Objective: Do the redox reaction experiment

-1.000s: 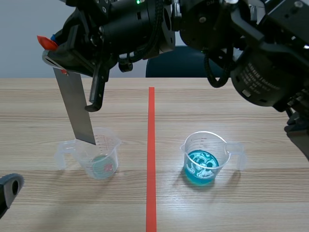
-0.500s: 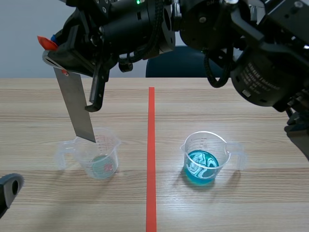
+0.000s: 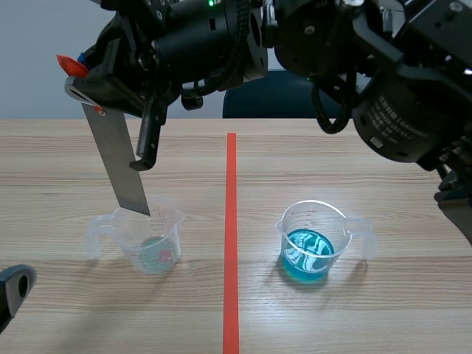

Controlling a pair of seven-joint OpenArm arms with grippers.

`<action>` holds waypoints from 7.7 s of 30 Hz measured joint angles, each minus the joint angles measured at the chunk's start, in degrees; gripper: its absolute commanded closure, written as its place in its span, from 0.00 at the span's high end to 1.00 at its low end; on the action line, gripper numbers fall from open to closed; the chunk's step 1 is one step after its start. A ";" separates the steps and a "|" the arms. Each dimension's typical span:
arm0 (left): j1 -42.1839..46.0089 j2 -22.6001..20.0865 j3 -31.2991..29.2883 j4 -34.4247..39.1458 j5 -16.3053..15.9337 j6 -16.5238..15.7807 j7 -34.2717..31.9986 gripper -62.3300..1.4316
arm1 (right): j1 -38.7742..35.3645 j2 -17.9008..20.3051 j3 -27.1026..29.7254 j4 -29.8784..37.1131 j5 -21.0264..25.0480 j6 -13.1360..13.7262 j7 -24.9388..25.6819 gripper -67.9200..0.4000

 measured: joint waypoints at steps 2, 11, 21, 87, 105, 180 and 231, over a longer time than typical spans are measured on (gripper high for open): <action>0.00 0.00 0.00 0.00 0.00 0.00 0.00 1.00 | 0.00 0.00 0.00 0.00 0.00 0.00 0.00 0.02; 0.00 0.00 0.00 0.00 0.00 0.00 0.00 1.00 | 0.00 0.00 0.00 0.00 0.00 0.00 -0.20 0.02; 0.00 0.00 0.00 0.00 0.00 0.00 0.00 1.00 | 0.00 0.00 0.00 0.00 0.00 0.00 -0.20 0.02; 0.00 0.00 0.00 0.00 0.00 0.00 0.00 1.00 | 0.00 0.00 0.00 -0.02 0.00 0.00 -0.15 0.02; 0.00 0.00 0.00 0.00 0.00 0.00 0.00 1.00 | -0.04 -2.75 -3.76 -16.22 -10.82 0.00 12.37 0.02; 0.00 0.00 0.00 0.00 0.00 0.00 0.00 1.00 | 0.11 -8.61 -9.27 -28.94 -33.05 -0.02 30.08 1.00; 0.00 0.00 0.00 0.00 0.00 0.00 0.00 1.00 | 0.11 -8.61 -9.27 -28.94 -33.05 -0.02 30.08 1.00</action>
